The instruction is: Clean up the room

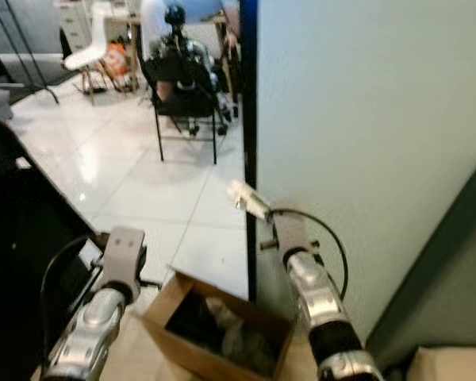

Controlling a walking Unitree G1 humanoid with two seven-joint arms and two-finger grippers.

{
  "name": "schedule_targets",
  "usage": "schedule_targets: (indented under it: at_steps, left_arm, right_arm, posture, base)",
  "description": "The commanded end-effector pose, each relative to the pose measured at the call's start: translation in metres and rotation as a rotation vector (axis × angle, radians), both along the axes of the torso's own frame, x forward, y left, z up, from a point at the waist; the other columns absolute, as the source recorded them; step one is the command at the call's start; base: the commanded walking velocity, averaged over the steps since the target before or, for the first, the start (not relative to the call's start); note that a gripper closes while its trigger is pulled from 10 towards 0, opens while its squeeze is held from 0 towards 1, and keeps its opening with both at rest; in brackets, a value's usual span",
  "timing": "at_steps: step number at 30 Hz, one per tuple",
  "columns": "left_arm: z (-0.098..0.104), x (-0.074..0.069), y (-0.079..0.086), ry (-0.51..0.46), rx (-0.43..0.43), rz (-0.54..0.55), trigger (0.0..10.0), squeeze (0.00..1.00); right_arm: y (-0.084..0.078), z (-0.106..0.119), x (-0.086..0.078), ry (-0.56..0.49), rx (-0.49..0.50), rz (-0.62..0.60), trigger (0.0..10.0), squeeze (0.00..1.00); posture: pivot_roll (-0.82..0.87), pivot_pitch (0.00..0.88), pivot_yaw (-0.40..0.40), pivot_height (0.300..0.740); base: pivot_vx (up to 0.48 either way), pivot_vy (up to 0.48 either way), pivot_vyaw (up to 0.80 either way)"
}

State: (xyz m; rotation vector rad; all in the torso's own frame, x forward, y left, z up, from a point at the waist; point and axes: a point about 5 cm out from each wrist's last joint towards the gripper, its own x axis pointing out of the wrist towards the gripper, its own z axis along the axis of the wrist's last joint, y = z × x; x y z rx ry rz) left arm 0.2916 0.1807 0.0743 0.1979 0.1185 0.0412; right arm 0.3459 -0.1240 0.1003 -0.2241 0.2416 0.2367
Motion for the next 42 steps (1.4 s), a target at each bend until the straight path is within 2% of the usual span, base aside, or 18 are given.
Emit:
schedule_targets:
  at_steps: [1, 2, 4, 5, 8, 12, 14, 15, 17, 19, 20, 26, 28, 33, 37, 41, 42]
  left_arm:
    - [-0.002, -0.002, 0.010, 0.008, 0.014, 0.010, 10.0, 0.00]
    - [-0.002, -0.002, 0.011, 0.004, 0.027, -0.010, 10.0, 0.00]
    - [0.000, -0.003, 0.012, -0.006, 0.105, -0.095, 10.0, 0.00]
    - [0.000, -0.003, 0.012, -0.006, 0.105, -0.095, 10.0, 0.00]
    - [0.007, -0.005, 0.019, -0.029, 0.197, -0.197, 10.0, 0.00]
    - [0.009, -0.008, 0.022, -0.024, 0.249, -0.266, 10.0, 0.00]
    - [0.009, -0.018, 0.020, -0.012, 0.304, -0.366, 10.0, 0.00]
    - [0.009, -0.021, 0.019, -0.009, 0.316, -0.395, 10.0, 0.00]
    - [0.010, -0.030, 0.015, -0.018, 0.324, -0.439, 10.0, 0.00]
    - [0.012, -0.035, 0.012, -0.025, 0.323, -0.454, 10.0, 0.00]
    - [0.013, -0.040, 0.010, -0.028, 0.320, -0.474, 10.0, 0.00]
    - [0.024, -0.058, 0.003, -0.075, 0.333, -0.570, 10.0, 0.00]
    - [0.032, -0.060, 0.004, -0.108, 0.331, -0.570, 10.0, 0.00]
    - [0.038, -0.060, 0.006, -0.117, 0.314, -0.572, 10.0, 0.00]
    - [0.039, -0.064, 0.005, -0.093, 0.307, -0.615, 10.0, 0.00]
    - [0.035, -0.072, 0.000, -0.043, 0.260, -0.673, 10.0, 0.00]
    - [0.034, -0.075, -0.002, -0.029, 0.248, -0.692, 10.0, 0.00]
  right_arm:
    - [0.013, 0.004, 0.002, 0.027, -0.031, 0.089, 10.0, 0.00]
    - [0.016, 0.005, 0.004, 0.035, -0.057, 0.124, 10.0, 0.00]
    - [0.019, 0.005, 0.011, 0.084, -0.146, 0.224, 10.0, 0.00]
    - [0.019, 0.005, 0.011, 0.084, -0.146, 0.224, 10.0, 0.00]
    - [0.019, -0.007, 0.015, 0.207, -0.289, 0.377, 10.0, 0.00]
    - [0.019, -0.013, 0.014, 0.270, -0.362, 0.440, 10.0, 0.00]
    - [0.023, -0.020, 0.013, 0.326, -0.415, 0.496, 10.0, 0.00]
    - [0.025, -0.021, 0.012, 0.338, -0.425, 0.505, 10.0, 0.00]
    - [0.026, -0.024, 0.012, 0.332, -0.429, 0.468, 10.0, 0.00]
    - [0.026, -0.025, 0.012, 0.328, -0.430, 0.449, 10.0, 0.00]
    - [0.025, -0.028, 0.011, 0.335, -0.425, 0.435, 10.0, 0.00]
    - [0.020, -0.041, 0.006, 0.348, -0.403, 0.344, 10.0, 0.00]
    - [0.018, -0.042, 0.006, 0.334, -0.388, 0.317, 10.0, 0.00]
    - [0.016, -0.042, 0.007, 0.320, -0.377, 0.279, 10.0, 0.00]
    - [0.016, -0.042, 0.007, 0.315, -0.365, 0.250, 10.0, 0.00]
    - [0.016, -0.045, 0.006, 0.323, -0.357, 0.229, 10.0, 0.00]
    - [0.015, -0.046, 0.005, 0.325, -0.352, 0.226, 10.0, 0.24]
  posture:
    - [-0.03, 0.027, -0.040, 0.740]
    - [-0.03, 0.027, -0.040, 0.740]
    - [-0.04, 0.042, -0.053, 0.740]
    - [-0.04, 0.042, -0.053, 0.740]
    - [-0.04, 0.071, -0.063, 0.740]
    - [-0.04, 0.094, -0.068, 0.740]
    - [-0.03, 0.169, -0.088, 0.740]
    - [-0.03, 0.169, -0.088, 0.740]
    - [-0.01, 0.233, -0.099, 0.740]
    - [-0.01, 0.244, -0.101, 0.740]
    - [0.01, 0.307, -0.110, 0.740]
    - [0.06, 0.386, -0.104, 0.740]
    - [0.06, 0.402, -0.101, 0.740]
    - [0.07, 0.419, -0.100, 0.740]
    - [0.08, 0.428, -0.094, 0.740]
    - [0.08, 0.424, -0.087, 0.740]
    - [0.08, 0.423, -0.087, 0.740]
  base:
    - [0.000, 0.000, 0.00]
    - [0.000, 0.000, 0.00]
    - [0.000, 0.000, 0.00]
    - [0.000, 0.000, 0.00]
    - [0.000, 0.000, 0.00]
    - [0.000, 0.000, 0.00]
    - [0.000, 0.000, 0.00]
    - [0.000, 0.000, 0.00]
    - [0.000, 0.000, 0.00]
    - [0.000, 0.000, 0.00]
    - [0.000, 0.000, 0.00]
    - [0.000, 0.000, 0.00]
    - [0.000, 0.000, 0.00]
    - [0.000, 0.000, 0.00]
    - [0.000, 0.000, 0.00]
    - [0.000, 0.000, 0.00]
    - [0.000, 0.000, 0.00]
